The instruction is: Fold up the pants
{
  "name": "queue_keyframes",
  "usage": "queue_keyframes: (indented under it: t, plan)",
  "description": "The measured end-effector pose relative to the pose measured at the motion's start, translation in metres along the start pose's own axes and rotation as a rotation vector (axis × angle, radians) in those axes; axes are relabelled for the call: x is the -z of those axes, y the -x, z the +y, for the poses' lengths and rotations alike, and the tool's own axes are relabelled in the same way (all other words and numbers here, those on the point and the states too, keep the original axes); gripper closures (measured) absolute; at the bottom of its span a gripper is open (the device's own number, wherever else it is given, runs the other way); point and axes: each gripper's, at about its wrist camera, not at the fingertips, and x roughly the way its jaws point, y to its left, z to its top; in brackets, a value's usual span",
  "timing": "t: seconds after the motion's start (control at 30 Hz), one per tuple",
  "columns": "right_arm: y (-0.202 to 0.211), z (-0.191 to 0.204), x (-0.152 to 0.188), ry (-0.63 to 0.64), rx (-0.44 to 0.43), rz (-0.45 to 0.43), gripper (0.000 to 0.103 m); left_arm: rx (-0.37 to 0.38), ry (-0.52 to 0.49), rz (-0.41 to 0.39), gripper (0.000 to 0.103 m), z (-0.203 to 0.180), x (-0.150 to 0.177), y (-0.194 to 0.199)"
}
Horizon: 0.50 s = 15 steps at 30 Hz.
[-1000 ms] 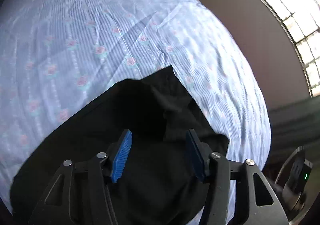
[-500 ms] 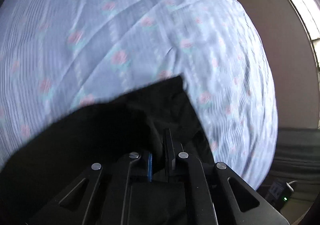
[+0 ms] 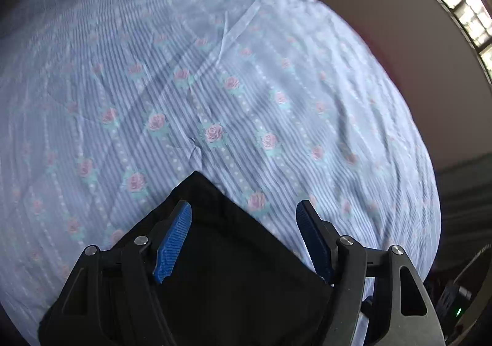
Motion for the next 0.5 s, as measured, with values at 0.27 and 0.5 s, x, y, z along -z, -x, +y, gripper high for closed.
queue_keyframes:
  t: [0.27,0.5]
  plan:
    - [0.027,0.036,0.068,0.187,-0.007,0.079,0.058,-0.100,-0.028,-0.092,0.033,0.055,0.110,0.089]
    - [0.019,0.081,0.144,0.358,-0.035,0.235,0.058,-0.227,0.197,-0.085,0.033,0.139,0.237,0.143]
